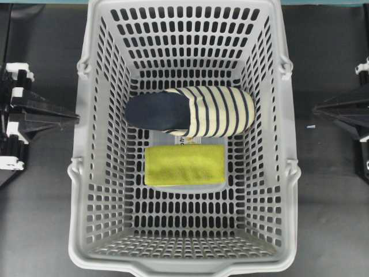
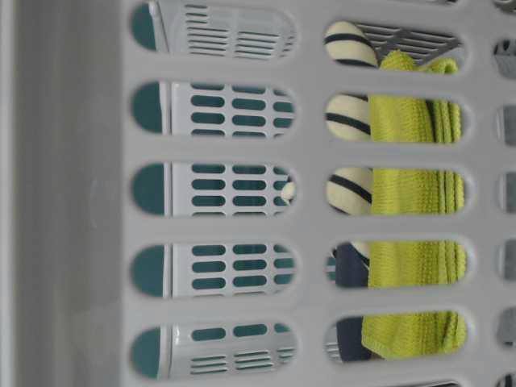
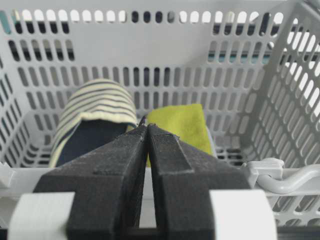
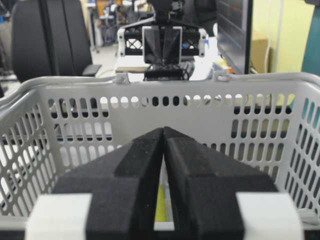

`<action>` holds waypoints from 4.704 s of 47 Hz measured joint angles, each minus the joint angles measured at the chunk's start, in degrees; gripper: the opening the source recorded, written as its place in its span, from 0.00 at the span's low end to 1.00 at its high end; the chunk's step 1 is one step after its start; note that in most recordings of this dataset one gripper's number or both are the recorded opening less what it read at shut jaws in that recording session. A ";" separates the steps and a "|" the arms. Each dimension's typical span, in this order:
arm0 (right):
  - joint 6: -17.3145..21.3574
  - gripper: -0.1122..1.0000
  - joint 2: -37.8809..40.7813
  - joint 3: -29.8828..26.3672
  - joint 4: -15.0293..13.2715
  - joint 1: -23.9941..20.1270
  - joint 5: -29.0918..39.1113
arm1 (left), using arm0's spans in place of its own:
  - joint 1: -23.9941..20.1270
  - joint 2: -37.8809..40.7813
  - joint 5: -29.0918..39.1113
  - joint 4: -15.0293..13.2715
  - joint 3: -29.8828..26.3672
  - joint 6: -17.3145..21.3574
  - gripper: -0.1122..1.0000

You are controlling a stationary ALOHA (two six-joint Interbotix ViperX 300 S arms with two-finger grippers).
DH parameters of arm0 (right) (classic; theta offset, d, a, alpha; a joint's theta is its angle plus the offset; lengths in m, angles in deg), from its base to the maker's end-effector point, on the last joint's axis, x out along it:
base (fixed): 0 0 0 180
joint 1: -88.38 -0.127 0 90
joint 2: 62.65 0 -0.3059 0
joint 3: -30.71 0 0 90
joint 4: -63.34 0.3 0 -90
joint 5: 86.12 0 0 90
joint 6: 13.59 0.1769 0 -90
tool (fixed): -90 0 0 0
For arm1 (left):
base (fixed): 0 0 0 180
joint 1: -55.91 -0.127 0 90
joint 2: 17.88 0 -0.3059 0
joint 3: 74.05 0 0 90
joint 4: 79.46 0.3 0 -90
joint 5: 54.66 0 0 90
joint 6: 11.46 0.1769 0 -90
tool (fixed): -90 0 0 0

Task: Pick up the yellow cloth from the shopping basket with the left arm.
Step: 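Move the left gripper over the basket toward the yellow cloth, then lower the open left gripper onto the yellow cloth beside the slipper, then close the left gripper on the yellow cloth's edge, then lift the gripped yellow cloth upward out of the basket with the left gripper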

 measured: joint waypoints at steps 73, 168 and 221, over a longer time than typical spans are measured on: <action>1.76 0.79 -5.63 0.00 0.97 2.46 8.09 | 3.16 50.10 57.13 2.29 -56.16 -1.67 0.91; 1.85 0.78 -8.26 1.32 0.97 3.43 7.65 | 4.92 59.24 71.28 2.29 -67.50 -0.79 0.23; 1.76 0.78 -9.14 1.32 0.97 3.34 7.82 | 5.27 59.68 86.40 2.29 -84.20 -1.67 0.23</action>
